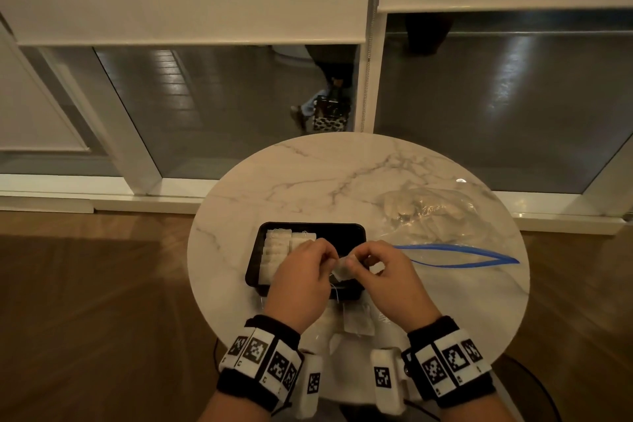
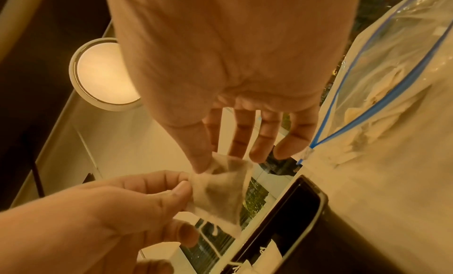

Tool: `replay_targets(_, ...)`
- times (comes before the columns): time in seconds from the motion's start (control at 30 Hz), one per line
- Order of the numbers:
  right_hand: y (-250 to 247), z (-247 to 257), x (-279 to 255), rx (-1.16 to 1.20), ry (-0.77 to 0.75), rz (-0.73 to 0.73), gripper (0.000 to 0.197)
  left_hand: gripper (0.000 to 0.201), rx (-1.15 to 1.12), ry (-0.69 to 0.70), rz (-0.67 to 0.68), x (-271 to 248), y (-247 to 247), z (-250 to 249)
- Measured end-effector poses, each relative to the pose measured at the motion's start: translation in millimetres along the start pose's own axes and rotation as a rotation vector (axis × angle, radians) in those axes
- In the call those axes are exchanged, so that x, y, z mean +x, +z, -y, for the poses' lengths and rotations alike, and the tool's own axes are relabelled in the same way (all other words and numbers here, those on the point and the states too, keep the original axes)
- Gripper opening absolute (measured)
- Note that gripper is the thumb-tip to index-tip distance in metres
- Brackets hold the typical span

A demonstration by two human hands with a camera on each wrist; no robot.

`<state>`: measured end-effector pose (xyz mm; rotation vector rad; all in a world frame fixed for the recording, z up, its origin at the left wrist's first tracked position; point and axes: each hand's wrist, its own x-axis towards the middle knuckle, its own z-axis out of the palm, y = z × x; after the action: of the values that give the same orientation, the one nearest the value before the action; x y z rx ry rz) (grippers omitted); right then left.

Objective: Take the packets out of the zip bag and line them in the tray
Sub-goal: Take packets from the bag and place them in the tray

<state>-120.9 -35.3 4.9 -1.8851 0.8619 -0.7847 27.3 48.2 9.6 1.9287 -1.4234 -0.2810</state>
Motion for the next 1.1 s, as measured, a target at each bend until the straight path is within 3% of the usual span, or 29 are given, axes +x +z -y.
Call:
replay_targets(0.27, -2, -2, 5, 0.244, 0.027, -0.098, 0.009, 0.007, -0.245, -0.104, -0.043, 0, 5, 5)
replay_targets(0.53, 1, -2, 4, 0.155, 0.035, -0.017, 0.011, 0.008, -0.306, -0.151, -0.036, -2, 4, 11)
replay_targets(0.67, 1, -3, 10, 0.19, 0.093, -0.082, 0.011, 0.005, -0.295, -0.205, -0.086, 0, -1, 17)
replay_targets(0.8, 4, -6, 19, 0.221, 0.179, -0.051, 0.012, 0.024, 0.001, -0.255, -0.173, 0, -13, 37)
replay_targets(0.9, 11, -11, 30, 0.089, 0.216, 0.021, 0.01, 0.047, 0.178, -0.357, -0.167, -4, -22, 56)
replay_targets(0.97, 22, -17, 41, -0.004, 0.228, 0.051, 0.012, 0.06, 0.182, -0.418, -0.137, -6, -24, 67)
replay_targets(1.1, 47, -26, 63, -0.205, 0.237, 0.173, 0.016, 0.065, 0.134, -0.475, -0.083, -9, -22, 78)
